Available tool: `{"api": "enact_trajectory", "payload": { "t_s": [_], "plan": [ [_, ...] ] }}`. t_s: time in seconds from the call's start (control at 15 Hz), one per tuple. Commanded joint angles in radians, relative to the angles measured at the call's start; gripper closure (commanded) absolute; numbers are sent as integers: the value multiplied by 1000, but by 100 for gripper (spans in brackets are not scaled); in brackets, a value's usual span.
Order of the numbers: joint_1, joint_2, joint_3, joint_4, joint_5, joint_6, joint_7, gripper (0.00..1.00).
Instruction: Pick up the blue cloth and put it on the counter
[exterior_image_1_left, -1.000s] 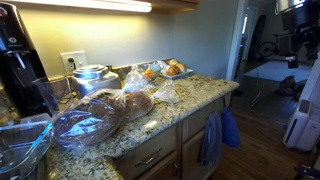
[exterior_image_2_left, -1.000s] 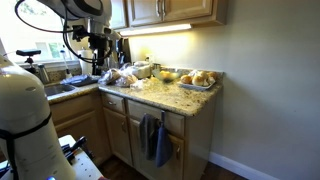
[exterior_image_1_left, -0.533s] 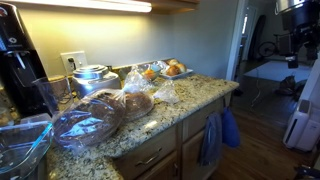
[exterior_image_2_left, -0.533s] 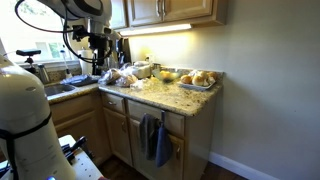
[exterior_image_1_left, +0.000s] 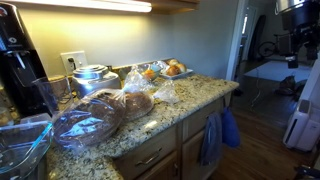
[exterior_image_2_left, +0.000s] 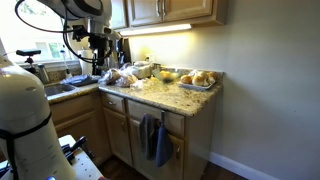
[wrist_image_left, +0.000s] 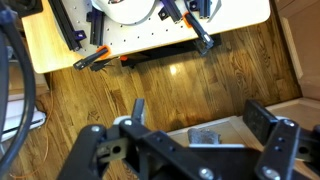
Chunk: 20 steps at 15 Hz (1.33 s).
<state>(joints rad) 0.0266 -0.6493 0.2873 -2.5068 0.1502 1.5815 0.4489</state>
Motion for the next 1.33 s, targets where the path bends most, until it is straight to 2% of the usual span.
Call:
{"api": "enact_trajectory", "payload": {
  "t_s": [0.0,0.33,0.6,0.93,1.07,1.13,1.27],
  "plan": [
    [15,3,-13,2,-7,-2,7,0],
    [7,42,6,-20,-4,92,39,0],
    [10,70,7,-55,-29,222,38,0],
    [19,162,-18,-85,-86,361,-39,0],
    [13,204,-21,-72,-123,357,-49,0],
    [25,180,-21,-66,-99,333,-18,0],
    [26,207,-25,-66,-114,336,-26,0]
  ]
}}
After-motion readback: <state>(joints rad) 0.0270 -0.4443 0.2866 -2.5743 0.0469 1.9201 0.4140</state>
